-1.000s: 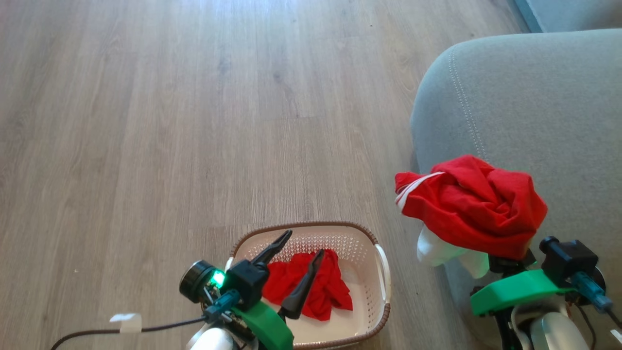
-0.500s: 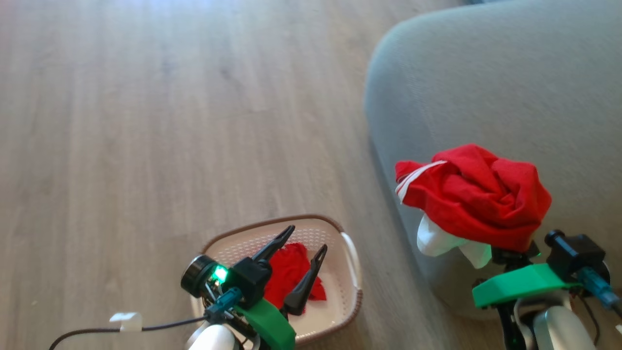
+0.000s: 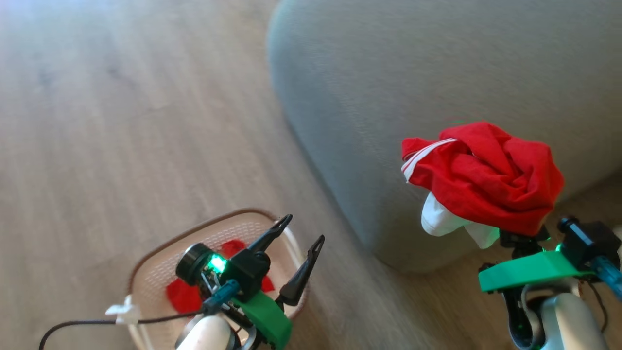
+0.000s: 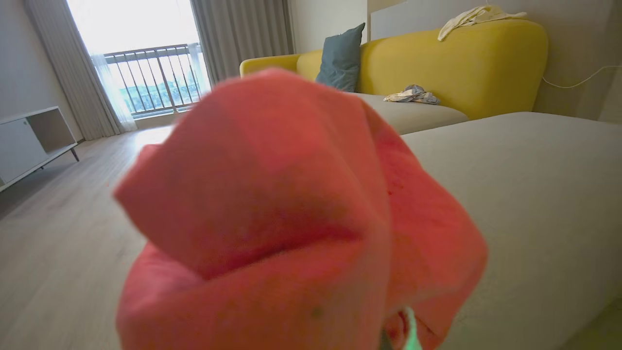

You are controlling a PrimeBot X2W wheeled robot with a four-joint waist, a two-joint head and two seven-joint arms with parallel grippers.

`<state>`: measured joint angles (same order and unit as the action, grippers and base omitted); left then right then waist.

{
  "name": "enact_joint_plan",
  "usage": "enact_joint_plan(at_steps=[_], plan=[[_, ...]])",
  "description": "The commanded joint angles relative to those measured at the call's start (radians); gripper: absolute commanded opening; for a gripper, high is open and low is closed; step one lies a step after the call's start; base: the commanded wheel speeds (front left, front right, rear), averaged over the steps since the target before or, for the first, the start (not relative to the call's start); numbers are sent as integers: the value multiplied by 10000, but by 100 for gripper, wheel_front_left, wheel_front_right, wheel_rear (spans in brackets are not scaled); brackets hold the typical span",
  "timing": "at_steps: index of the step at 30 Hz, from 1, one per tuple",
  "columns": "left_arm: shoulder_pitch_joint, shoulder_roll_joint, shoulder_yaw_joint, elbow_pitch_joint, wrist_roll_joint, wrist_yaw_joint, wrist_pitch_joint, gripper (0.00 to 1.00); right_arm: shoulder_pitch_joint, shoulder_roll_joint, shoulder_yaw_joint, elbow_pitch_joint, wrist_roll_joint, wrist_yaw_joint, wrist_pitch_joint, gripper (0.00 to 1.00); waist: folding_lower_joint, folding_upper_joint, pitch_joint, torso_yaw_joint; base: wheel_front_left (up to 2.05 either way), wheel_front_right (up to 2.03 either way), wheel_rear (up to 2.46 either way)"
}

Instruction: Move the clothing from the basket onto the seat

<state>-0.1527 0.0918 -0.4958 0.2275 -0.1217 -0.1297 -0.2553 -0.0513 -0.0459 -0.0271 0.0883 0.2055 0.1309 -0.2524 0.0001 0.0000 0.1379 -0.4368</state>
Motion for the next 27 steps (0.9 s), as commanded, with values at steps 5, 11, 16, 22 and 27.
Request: enact_joint_plan(at_steps=[5,11,16,22,27], plan=[[-729,73,-273,-339,65,-10,-65,100,-123,-43,-231,-703,242,-2,-94,0,-1,0,476,-892,0,0,0],[-1101,135,-738,-212,-85,-10,-65,100,274,-43,-757,-1018,440,-2,-94,0,-1,0,521,-993,0,0,0],[-1223,166,-749,-188,-95,-10,-65,100,357,-43,-877,-1132,525,-2,-94,0,-1,0,564,-1017,0,0,0],[-1173,185,-593,-239,-73,-10,-65,100,185,-43,-1076,-1127,428,-2,-94,0,-1,0,564,-987,0,0,0],[-1105,228,-334,-420,89,-10,-65,100,-501,-43,-1228,-1244,202,-2,-94,0,-1,0,795,-951,0,0,0]])
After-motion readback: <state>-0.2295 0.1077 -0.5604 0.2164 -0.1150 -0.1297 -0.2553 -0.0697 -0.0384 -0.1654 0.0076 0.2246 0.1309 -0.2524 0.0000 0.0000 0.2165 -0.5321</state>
